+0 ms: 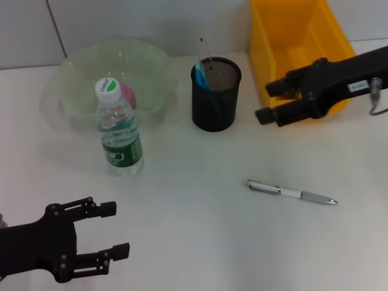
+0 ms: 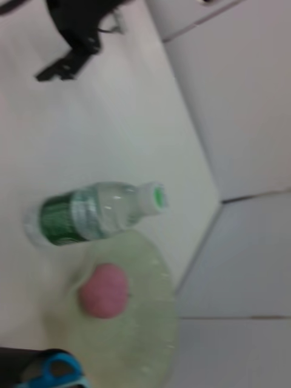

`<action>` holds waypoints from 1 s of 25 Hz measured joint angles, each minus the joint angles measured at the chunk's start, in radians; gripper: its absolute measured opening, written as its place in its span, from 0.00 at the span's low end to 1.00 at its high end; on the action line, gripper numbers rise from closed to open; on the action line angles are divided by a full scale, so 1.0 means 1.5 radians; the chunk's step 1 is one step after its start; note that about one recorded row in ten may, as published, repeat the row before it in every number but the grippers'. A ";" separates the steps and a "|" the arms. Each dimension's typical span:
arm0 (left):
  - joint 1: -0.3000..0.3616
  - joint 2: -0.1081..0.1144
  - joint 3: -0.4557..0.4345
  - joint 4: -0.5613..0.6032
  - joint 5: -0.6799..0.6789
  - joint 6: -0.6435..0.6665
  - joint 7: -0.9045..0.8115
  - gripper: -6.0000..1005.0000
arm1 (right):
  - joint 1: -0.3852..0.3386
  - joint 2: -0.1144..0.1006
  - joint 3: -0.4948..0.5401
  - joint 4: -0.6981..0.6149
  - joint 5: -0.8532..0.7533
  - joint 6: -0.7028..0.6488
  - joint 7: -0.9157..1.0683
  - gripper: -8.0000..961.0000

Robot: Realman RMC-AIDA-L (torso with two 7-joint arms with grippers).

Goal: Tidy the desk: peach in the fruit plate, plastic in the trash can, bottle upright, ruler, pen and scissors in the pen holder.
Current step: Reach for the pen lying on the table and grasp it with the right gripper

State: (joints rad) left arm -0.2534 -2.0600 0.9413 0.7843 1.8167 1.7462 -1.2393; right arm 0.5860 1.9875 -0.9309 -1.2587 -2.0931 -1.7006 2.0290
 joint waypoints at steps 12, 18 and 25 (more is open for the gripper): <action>-0.004 -0.002 -0.002 0.003 -0.002 -0.002 -0.004 0.79 | 0.055 -0.009 -0.004 -0.043 -0.132 -0.130 0.024 0.76; -0.005 -0.002 -0.002 0.004 -0.004 -0.004 -0.005 0.79 | 0.083 0.007 -0.035 -0.044 -0.241 -0.143 0.021 0.76; -0.008 -0.003 -0.011 -0.001 -0.004 -0.006 -0.008 0.79 | 0.099 0.024 -0.096 -0.017 -0.312 -0.122 0.016 0.75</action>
State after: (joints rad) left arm -0.2655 -2.0647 0.9249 0.7834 1.8101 1.7378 -1.2509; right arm 0.7344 2.0231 -1.0752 -1.2850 -2.5617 -1.8831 2.0527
